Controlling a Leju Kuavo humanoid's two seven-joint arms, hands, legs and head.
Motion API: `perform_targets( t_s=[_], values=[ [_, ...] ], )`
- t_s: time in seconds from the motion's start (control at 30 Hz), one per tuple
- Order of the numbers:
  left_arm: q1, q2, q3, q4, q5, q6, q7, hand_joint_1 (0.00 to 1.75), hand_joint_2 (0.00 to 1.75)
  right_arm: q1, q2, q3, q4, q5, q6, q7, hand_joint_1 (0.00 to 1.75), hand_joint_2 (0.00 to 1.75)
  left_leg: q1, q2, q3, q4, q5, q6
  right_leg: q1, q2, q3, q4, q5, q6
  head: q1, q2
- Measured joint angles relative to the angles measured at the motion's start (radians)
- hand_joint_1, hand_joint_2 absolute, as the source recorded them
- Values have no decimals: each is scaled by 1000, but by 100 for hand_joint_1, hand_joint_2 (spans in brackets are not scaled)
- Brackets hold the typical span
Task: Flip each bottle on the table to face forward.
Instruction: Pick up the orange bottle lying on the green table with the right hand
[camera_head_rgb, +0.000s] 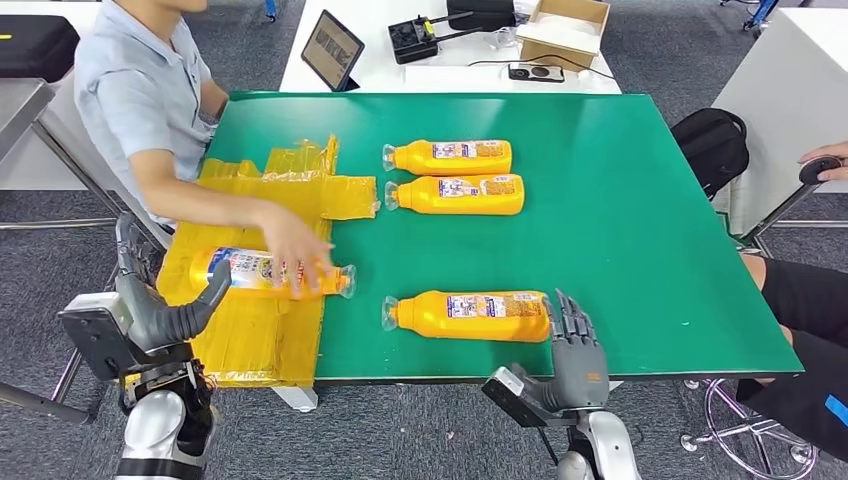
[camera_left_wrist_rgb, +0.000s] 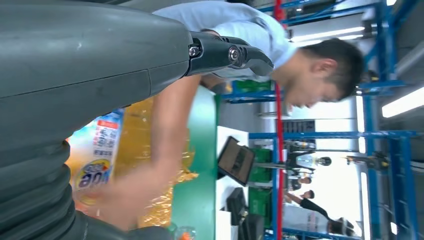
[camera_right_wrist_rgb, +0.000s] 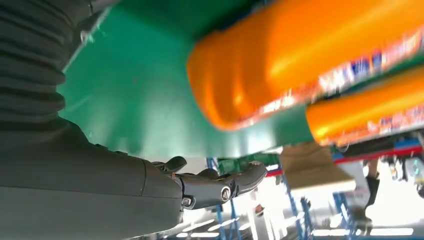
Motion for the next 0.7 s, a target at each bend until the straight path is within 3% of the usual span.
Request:
perform_targets(
  t_s=[0.3, 0.7],
  values=[
    [5, -2, -38, -22, -9, 5, -3, 0, 175, -81, 1, 0, 109, 59, -49, 11, 0, 175, 0, 0, 0, 0, 0, 0, 0, 0, 0, 0, 0, 0, 0, 0],
    [-15, -3, -61, -15, 19, -13, 6, 0, 175, -191, 9, 23, 187, 34, -34, -3, 0, 175, 0, 0, 0, 0, 1, 0, 0, 0, 0, 0, 0, 0, 0, 0]
  ],
)
